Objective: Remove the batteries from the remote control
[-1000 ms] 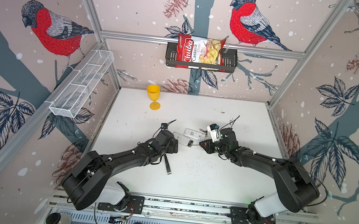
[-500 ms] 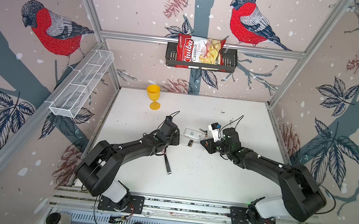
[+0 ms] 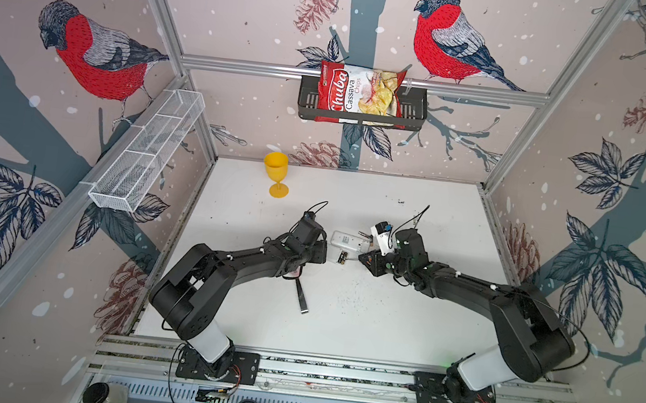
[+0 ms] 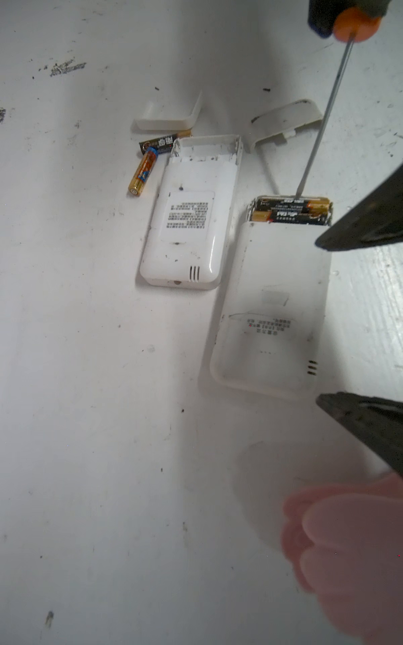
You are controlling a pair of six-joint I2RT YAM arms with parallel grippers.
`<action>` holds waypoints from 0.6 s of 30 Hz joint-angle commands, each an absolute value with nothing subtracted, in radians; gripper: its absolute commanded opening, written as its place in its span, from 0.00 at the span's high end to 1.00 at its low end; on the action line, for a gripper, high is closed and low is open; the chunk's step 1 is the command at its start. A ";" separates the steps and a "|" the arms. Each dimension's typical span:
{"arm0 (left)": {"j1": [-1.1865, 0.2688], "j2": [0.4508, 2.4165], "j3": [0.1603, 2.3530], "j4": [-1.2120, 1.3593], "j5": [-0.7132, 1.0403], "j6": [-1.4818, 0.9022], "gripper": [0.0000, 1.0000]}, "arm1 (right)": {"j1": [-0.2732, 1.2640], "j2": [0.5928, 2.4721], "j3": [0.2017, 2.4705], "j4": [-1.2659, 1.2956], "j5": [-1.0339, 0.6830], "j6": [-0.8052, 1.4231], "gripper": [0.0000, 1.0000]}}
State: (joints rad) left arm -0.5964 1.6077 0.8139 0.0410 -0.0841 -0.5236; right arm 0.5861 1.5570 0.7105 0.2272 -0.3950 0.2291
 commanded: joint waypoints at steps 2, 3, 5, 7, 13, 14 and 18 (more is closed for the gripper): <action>-0.594 1.637 0.839 0.055 -0.133 -0.497 0.36 | 0.586 1.562 0.720 0.229 -0.403 0.203 1.00; -0.594 1.643 0.844 0.054 -0.139 -0.494 0.36 | 0.586 1.564 0.722 0.229 -0.403 0.203 1.00; -0.592 1.657 0.857 0.049 -0.144 -0.489 0.37 | 0.586 1.570 0.727 0.222 -0.403 0.201 1.00; -0.592 1.669 0.869 0.039 -0.157 -0.486 0.37 | 0.588 1.574 0.729 0.220 -0.399 0.199 1.00; -0.584 1.680 0.882 0.046 -0.188 -0.472 0.38 | 0.591 1.576 0.735 0.211 -0.385 0.196 1.00; -0.583 1.687 0.888 0.042 -0.193 -0.469 0.38 | 0.592 1.577 0.736 0.209 -0.382 0.195 1.00; -0.578 1.709 0.896 0.034 -0.186 -0.467 0.40 | 0.600 1.575 0.740 0.200 -0.366 0.188 1.00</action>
